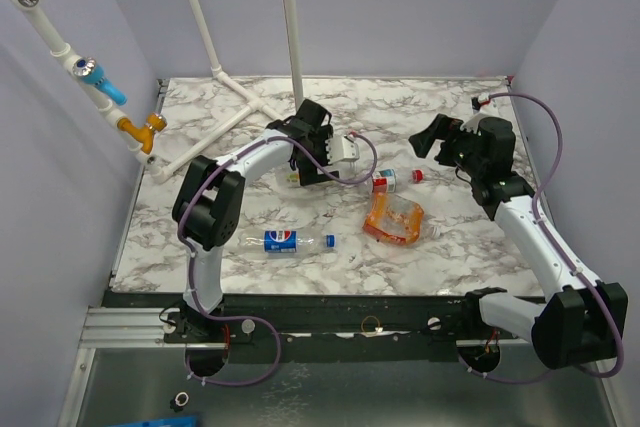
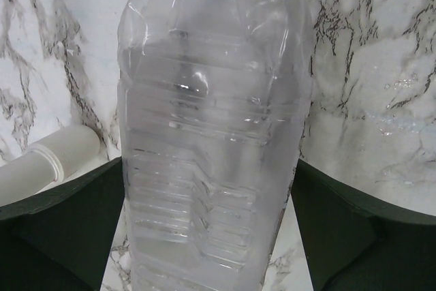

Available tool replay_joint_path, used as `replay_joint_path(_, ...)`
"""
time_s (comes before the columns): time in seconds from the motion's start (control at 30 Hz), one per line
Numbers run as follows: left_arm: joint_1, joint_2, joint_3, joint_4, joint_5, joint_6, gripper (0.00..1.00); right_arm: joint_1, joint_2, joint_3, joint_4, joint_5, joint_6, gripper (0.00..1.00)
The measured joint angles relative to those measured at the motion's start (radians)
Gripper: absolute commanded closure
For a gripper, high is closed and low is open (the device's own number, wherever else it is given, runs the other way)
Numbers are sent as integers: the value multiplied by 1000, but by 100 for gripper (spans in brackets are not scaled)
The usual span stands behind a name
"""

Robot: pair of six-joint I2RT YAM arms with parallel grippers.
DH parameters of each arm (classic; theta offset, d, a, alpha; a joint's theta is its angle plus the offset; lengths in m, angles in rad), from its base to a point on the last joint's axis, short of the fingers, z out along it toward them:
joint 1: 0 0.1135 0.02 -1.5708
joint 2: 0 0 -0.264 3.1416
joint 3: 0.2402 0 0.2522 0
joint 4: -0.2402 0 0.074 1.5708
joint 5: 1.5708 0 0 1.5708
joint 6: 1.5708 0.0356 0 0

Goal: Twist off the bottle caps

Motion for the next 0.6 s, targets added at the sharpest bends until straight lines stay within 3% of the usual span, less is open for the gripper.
replay_joint_path(0.43,-12,-42,-99,-56,34,6,3,0,2,0,11,-53,14,0)
replay_joint_path(0.6,-16,-9,-91,-128,44,-33,25,0,2,0,13,-69,30,0)
